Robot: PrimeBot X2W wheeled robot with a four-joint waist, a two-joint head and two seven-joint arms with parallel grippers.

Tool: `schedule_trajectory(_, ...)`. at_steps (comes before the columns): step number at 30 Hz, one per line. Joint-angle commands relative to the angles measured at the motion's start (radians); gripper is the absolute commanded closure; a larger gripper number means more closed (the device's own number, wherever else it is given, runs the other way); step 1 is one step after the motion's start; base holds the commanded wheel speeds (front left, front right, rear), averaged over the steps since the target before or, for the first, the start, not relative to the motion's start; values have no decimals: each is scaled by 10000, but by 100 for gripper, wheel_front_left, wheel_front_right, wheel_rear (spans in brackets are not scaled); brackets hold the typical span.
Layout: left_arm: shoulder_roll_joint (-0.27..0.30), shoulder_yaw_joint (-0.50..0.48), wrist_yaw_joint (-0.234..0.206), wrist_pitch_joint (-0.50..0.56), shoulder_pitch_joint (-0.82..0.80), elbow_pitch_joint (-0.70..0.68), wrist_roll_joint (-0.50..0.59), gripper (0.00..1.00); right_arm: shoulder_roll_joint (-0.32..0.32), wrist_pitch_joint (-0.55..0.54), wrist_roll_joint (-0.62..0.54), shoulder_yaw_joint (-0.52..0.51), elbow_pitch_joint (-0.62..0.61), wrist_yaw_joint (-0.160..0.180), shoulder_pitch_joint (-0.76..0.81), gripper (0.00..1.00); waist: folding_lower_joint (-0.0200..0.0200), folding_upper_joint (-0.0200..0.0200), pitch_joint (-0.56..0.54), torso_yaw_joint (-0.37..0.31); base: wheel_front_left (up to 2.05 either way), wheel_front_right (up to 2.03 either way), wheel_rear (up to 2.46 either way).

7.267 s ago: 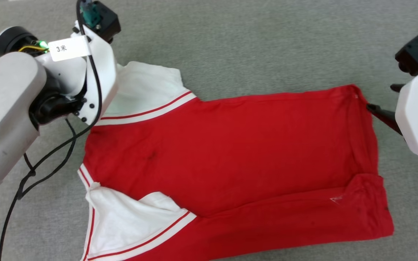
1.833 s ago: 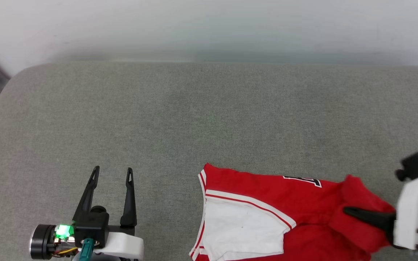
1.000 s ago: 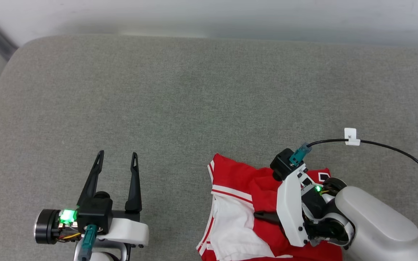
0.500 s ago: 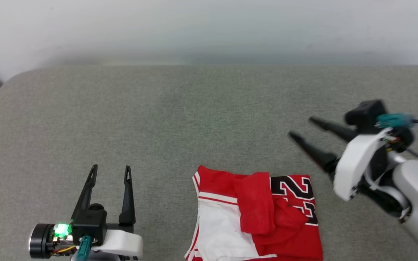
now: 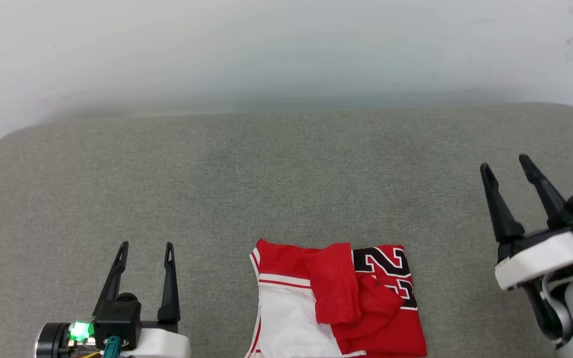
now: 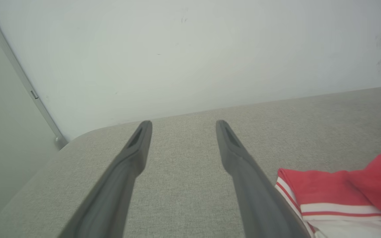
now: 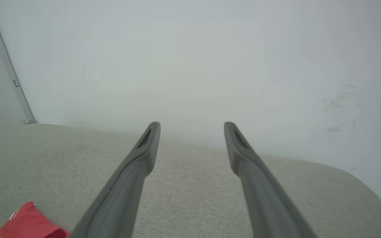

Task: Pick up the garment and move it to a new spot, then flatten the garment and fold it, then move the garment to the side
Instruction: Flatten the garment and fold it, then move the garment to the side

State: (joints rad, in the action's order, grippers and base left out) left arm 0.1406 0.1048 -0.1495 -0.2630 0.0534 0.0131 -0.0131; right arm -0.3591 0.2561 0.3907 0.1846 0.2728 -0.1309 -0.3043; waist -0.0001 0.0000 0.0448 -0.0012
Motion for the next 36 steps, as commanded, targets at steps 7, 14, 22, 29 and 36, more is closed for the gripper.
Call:
schedule_trajectory(7, -48, -21, 56, -22, 162, -39, 6, 0, 1399, 82, -1197, -1380, -1446, 4, 1715, 0, 1, 0, -96, -1, 0, 0, 0)
schedule_trajectory(14, -105, -89, 115, -22, 227, -59, -65, 0, 2242, 84, -1662, -1928, -2157, 4, 3043, 0, 1, 0, -139, 43, 0, 0, 0)
schedule_trajectory(22, -160, -201, 167, -22, 276, -118, -39, 0, 2593, 86, -1823, -2072, -2378, 4, 3576, 0, 1, 0, -137, 47, 0, 0, 0)
schedule_trajectory(29, -229, -254, 196, -22, 234, -139, -5, 0, 2009, 85, -1615, -2174, -2752, 4, 2329, 0, 1, 0, -31, 10, 0, 0, 0)
schedule_trajectory(36, -316, -244, 232, -22, 177, -125, 5, 0, 171, -1760, -937, -1013, -2576, 4, 289, 0, 1, 0, 79, 115, 0, 0, 0)
